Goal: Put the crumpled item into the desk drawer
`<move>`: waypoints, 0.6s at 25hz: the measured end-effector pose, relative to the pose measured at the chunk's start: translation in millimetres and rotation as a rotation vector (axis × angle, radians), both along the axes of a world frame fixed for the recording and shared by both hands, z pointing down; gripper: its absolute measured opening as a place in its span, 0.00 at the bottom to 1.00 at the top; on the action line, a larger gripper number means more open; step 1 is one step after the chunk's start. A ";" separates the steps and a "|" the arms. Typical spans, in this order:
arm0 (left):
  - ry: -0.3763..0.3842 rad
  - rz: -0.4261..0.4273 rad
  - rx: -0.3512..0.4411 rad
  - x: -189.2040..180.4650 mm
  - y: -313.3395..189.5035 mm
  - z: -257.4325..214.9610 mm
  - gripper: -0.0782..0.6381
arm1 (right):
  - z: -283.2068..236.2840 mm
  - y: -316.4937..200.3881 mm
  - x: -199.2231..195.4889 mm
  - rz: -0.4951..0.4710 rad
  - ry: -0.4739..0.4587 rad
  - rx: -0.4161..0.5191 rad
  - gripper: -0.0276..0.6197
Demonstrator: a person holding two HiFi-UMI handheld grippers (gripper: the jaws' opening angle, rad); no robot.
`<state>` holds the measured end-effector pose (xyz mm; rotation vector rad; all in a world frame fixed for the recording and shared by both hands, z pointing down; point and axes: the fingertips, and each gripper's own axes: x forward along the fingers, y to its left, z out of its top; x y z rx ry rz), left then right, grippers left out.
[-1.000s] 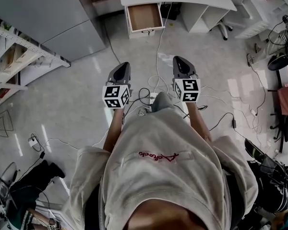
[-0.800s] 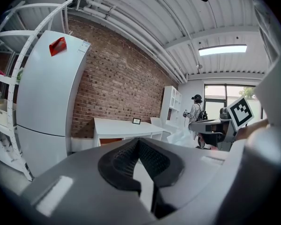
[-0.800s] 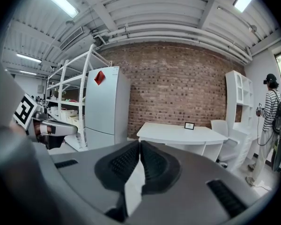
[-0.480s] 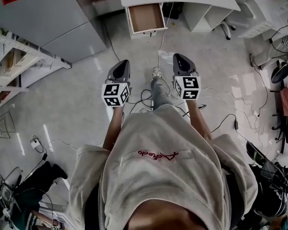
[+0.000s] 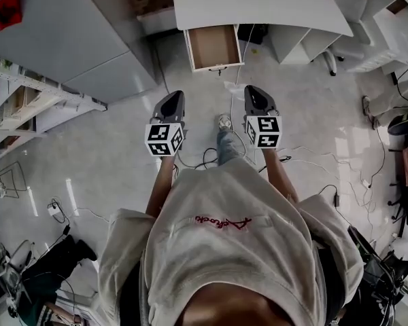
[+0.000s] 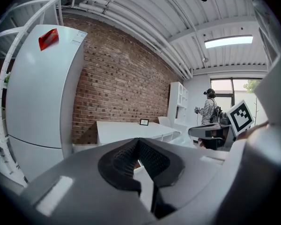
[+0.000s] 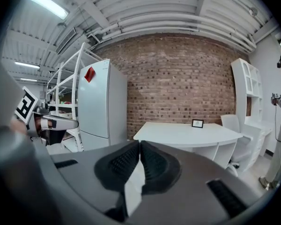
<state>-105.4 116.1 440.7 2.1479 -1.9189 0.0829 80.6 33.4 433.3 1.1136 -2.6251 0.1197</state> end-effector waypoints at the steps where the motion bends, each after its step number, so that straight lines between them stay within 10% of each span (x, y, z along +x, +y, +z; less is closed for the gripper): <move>1: 0.003 -0.004 -0.003 -1.3 -11.5 0.4 0.12 | 0.6 -12.0 -2.2 -0.004 0.002 -0.003 0.07; 15: -0.004 0.001 -0.042 -2.8 -213.3 -13.2 0.12 | -9.0 -207.9 -19.3 -0.044 -0.007 -0.038 0.07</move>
